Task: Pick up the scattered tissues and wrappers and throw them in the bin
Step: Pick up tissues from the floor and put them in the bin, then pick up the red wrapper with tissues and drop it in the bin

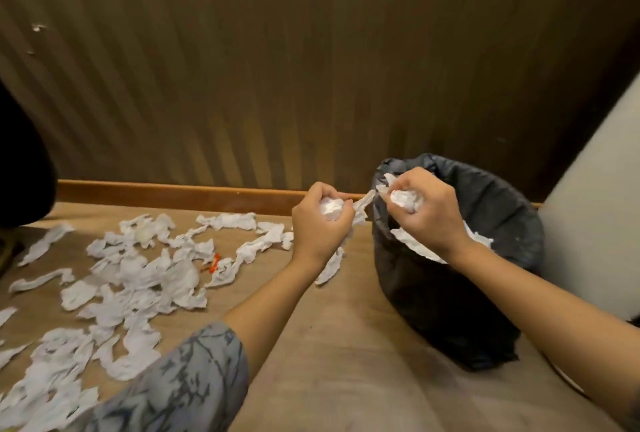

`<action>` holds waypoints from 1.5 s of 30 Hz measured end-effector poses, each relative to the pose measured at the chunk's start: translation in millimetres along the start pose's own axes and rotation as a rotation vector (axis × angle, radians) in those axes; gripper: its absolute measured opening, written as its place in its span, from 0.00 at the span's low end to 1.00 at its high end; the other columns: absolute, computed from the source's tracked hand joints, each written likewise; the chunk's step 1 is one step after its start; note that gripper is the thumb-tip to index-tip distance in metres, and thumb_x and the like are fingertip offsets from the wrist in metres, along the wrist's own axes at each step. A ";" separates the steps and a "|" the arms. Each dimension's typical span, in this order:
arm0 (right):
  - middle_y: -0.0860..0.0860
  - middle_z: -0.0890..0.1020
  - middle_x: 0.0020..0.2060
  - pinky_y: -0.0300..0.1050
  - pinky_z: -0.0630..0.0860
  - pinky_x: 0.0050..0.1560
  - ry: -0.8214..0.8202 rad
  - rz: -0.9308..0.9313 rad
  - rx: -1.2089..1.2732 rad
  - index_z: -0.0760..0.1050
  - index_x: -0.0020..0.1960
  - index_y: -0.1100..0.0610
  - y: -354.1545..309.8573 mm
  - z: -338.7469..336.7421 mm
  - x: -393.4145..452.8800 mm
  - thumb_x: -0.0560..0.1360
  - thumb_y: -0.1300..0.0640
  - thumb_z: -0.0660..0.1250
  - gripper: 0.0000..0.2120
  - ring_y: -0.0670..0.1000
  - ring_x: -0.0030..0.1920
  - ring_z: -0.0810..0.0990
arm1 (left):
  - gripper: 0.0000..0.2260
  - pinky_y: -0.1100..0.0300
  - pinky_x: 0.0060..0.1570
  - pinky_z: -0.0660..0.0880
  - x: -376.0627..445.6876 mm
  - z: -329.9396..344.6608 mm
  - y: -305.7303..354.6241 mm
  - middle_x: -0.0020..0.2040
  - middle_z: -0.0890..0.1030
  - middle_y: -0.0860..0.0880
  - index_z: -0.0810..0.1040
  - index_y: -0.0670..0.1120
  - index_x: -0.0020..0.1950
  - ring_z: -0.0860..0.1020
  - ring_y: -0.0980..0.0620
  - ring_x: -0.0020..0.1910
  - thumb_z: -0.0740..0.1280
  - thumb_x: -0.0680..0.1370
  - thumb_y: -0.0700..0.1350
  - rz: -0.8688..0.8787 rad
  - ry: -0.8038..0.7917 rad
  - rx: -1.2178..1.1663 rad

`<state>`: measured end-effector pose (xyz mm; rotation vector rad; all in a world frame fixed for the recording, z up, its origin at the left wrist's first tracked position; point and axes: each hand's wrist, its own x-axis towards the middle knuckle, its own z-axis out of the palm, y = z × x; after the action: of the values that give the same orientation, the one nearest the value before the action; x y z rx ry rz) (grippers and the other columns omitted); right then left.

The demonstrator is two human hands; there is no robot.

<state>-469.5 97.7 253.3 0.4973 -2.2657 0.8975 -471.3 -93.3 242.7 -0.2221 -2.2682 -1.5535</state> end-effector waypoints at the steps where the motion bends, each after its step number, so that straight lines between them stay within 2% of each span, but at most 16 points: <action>1: 0.51 0.79 0.40 0.41 0.75 0.46 0.045 0.062 -0.010 0.77 0.44 0.59 8.4 -8.8 -2.4 0.72 0.58 0.74 0.07 0.50 0.42 0.78 | 0.05 0.68 0.45 0.76 5.4 12.2 8.0 0.40 0.81 0.55 0.76 0.47 0.45 0.79 0.59 0.43 0.71 0.73 0.42 -0.004 -0.008 -0.043; 4: 0.49 0.79 0.38 0.37 0.73 0.44 0.126 0.224 -0.029 0.77 0.42 0.58 28.1 -29.6 -9.8 0.72 0.52 0.75 0.11 0.47 0.41 0.77 | 0.08 0.72 0.46 0.73 18.0 50.9 31.7 0.42 0.82 0.55 0.77 0.46 0.48 0.79 0.62 0.45 0.70 0.72 0.37 -0.039 -0.040 -0.153; 6: 0.47 0.78 0.37 0.36 0.72 0.42 0.154 0.307 -0.032 0.77 0.41 0.56 36.4 -38.1 -13.9 0.72 0.48 0.74 0.12 0.45 0.40 0.77 | 0.07 0.72 0.45 0.72 23.3 76.8 42.9 0.43 0.81 0.57 0.79 0.47 0.49 0.79 0.63 0.45 0.71 0.72 0.39 -0.093 -0.062 -0.202; 9: 0.46 0.77 0.36 0.44 0.76 0.42 0.189 0.426 -0.017 0.76 0.40 0.54 44.4 -44.4 -17.6 0.72 0.41 0.70 0.16 0.44 0.40 0.76 | 0.10 0.65 0.46 0.75 28.4 110.5 54.0 0.45 0.79 0.57 0.80 0.47 0.50 0.78 0.59 0.47 0.75 0.72 0.45 -0.260 -0.064 -0.275; 11: 0.46 0.78 0.38 0.49 0.77 0.46 0.193 0.507 0.030 0.75 0.41 0.53 49.4 -45.2 -19.0 0.72 0.36 0.68 0.19 0.44 0.42 0.77 | 0.13 0.65 0.42 0.73 30.1 124.4 60.1 0.46 0.79 0.57 0.79 0.48 0.51 0.77 0.57 0.47 0.75 0.71 0.53 -0.369 -0.038 -0.308; 14: 0.43 0.78 0.42 0.57 0.75 0.55 0.217 0.558 0.036 0.75 0.44 0.48 53.3 -44.1 -18.5 0.71 0.28 0.61 0.24 0.46 0.48 0.77 | 0.20 0.66 0.41 0.73 33.7 131.5 62.8 0.47 0.79 0.55 0.78 0.49 0.53 0.77 0.58 0.46 0.72 0.71 0.61 -0.426 -0.027 -0.339; 16: 0.43 0.78 0.42 0.59 0.74 0.56 0.234 0.567 0.047 0.75 0.45 0.48 50.7 -42.6 -14.0 0.71 0.27 0.59 0.24 0.47 0.49 0.76 | 0.18 0.65 0.43 0.75 36.8 126.8 59.6 0.47 0.81 0.54 0.78 0.49 0.53 0.78 0.57 0.47 0.71 0.72 0.60 -0.402 -0.020 -0.347; 18: 0.44 0.78 0.42 0.58 0.75 0.55 0.233 0.551 0.095 0.75 0.45 0.49 43.3 -36.9 -5.8 0.74 0.33 0.60 0.20 0.48 0.49 0.76 | 0.14 0.66 0.43 0.75 40.8 114.1 53.3 0.46 0.81 0.54 0.79 0.48 0.52 0.79 0.56 0.48 0.71 0.74 0.56 -0.349 -0.003 -0.322; 20: 0.46 0.78 0.43 0.54 0.77 0.53 0.197 0.505 0.138 0.76 0.46 0.51 31.0 -24.7 4.3 0.77 0.42 0.63 0.13 0.48 0.48 0.76 | 0.09 0.68 0.43 0.73 44.0 91.4 45.0 0.46 0.81 0.54 0.79 0.47 0.52 0.79 0.56 0.49 0.70 0.76 0.51 -0.291 0.004 -0.277; 22: 0.48 0.79 0.43 0.45 0.78 0.49 0.146 0.454 0.192 0.76 0.47 0.53 15.0 -5.7 13.8 0.79 0.50 0.65 0.07 0.46 0.47 0.77 | 0.06 0.68 0.44 0.73 45.8 59.6 34.1 0.47 0.82 0.52 0.80 0.47 0.52 0.79 0.56 0.50 0.69 0.77 0.47 -0.250 -0.009 -0.214; 24: 0.47 0.79 0.43 0.35 0.76 0.45 0.080 0.393 0.246 0.77 0.47 0.53 -6.4 18.2 22.1 0.79 0.54 0.65 0.04 0.44 0.45 0.78 | 0.04 0.65 0.48 0.77 44.6 18.9 19.6 0.48 0.82 0.51 0.80 0.49 0.51 0.80 0.54 0.49 0.68 0.77 0.46 -0.236 -0.020 -0.143; 26: 0.47 0.80 0.40 0.30 0.74 0.41 -0.004 0.310 0.297 0.78 0.47 0.53 -30.2 44.8 29.2 0.79 0.55 0.66 0.04 0.44 0.43 0.78 | 0.02 0.62 0.49 0.79 39.4 -28.4 4.8 0.46 0.84 0.49 0.80 0.48 0.49 0.82 0.52 0.47 0.69 0.77 0.44 -0.234 -0.022 -0.073; 29: 0.46 0.80 0.38 0.31 0.73 0.37 -0.165 0.189 0.383 0.78 0.46 0.54 -71.9 87.1 39.0 0.79 0.54 0.66 0.06 0.45 0.39 0.78 | 0.02 0.59 0.45 0.80 25.2 -102.5 -14.6 0.42 0.84 0.46 0.80 0.44 0.48 0.84 0.48 0.42 0.68 0.77 0.40 -0.282 0.021 -0.023; 35: 0.48 0.81 0.35 0.42 0.77 0.36 -0.330 0.048 0.585 0.79 0.42 0.56 -162.6 164.4 46.6 0.79 0.54 0.65 0.09 0.46 0.36 0.79 | 0.05 0.68 0.32 0.75 -26.2 -226.0 -37.9 0.40 0.83 0.48 0.79 0.45 0.51 0.80 0.57 0.32 0.68 0.78 0.45 -0.430 0.281 0.020; 39: 0.48 0.81 0.33 0.50 0.78 0.37 -0.456 -0.044 0.701 0.79 0.40 0.56 -221.9 208.5 27.5 0.79 0.53 0.65 0.11 0.48 0.35 0.80 | 0.06 0.66 0.31 0.74 -87.5 -292.2 -45.3 0.38 0.82 0.47 0.79 0.43 0.51 0.78 0.57 0.30 0.68 0.78 0.45 -0.507 0.413 0.072; 45: 0.49 0.81 0.34 0.46 0.76 0.39 -0.741 -0.246 0.751 0.79 0.41 0.57 -297.0 261.8 -18.8 0.80 0.53 0.65 0.11 0.47 0.37 0.79 | 0.06 0.60 0.35 0.74 -184.4 -376.1 -61.9 0.40 0.83 0.47 0.80 0.44 0.51 0.78 0.54 0.32 0.67 0.79 0.45 -0.675 0.573 0.127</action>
<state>-405.0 -292.8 232.8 1.6246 -2.3088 1.6192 -240.7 -448.3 235.2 0.9877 -2.0323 -1.4744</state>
